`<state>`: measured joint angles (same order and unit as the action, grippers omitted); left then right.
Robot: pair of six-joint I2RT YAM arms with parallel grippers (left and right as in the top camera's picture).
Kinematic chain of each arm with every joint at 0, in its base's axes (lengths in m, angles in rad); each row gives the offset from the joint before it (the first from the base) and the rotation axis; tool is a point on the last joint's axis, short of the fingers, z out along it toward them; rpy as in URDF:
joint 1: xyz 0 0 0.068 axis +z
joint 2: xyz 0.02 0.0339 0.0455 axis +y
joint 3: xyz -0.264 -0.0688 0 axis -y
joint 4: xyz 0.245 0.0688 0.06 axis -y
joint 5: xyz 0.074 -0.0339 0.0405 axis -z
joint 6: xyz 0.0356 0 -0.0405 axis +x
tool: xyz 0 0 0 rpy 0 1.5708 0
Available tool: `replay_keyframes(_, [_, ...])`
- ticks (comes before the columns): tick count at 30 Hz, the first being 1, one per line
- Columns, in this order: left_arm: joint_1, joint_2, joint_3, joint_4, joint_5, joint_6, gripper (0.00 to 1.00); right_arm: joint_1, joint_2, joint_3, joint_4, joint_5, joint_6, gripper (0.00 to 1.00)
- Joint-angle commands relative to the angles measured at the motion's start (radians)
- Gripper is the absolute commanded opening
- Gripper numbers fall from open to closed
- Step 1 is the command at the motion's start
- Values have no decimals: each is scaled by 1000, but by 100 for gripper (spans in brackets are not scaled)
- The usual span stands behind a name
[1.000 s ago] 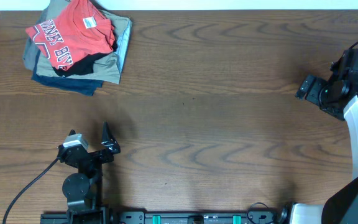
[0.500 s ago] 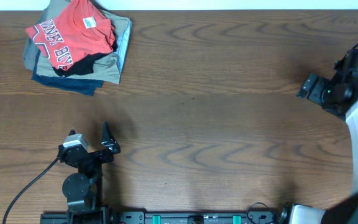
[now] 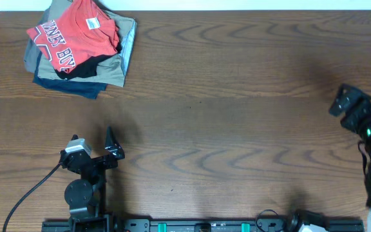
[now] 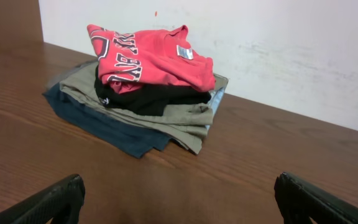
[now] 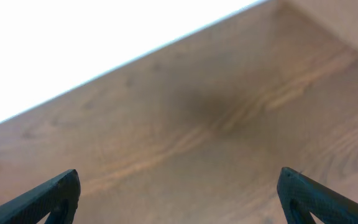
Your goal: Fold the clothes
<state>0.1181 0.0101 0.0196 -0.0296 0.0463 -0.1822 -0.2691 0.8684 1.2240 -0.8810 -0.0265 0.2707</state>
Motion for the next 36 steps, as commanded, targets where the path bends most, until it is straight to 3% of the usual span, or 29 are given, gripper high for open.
replay_keyframes(1, [5, -6, -16, -39, -9, 13, 98, -2, -77, -10, -2, 0, 5, 99])
replay_keyframes(12, [5, -6, -16, -39, -8, 13, 98, 5, -336, -229, -6, 0, 5, 99])
replay_keyframes(18, [5, -6, -16, -39, -9, 13, 98, 48, -478, -317, -162, 3, 5, 99])
replay_keyframes(23, [5, -6, -16, -39, -9, 13, 98, 55, -572, -359, -138, 48, -13, 99])
replay_keyframes(31, [5, -6, -16, -39, -9, 13, 98, 116, -691, -622, 184, -163, -13, 99])
replay_keyframes(36, [5, -6, -16, -39, -8, 13, 98, 166, -817, -838, 348, -187, 50, 99])
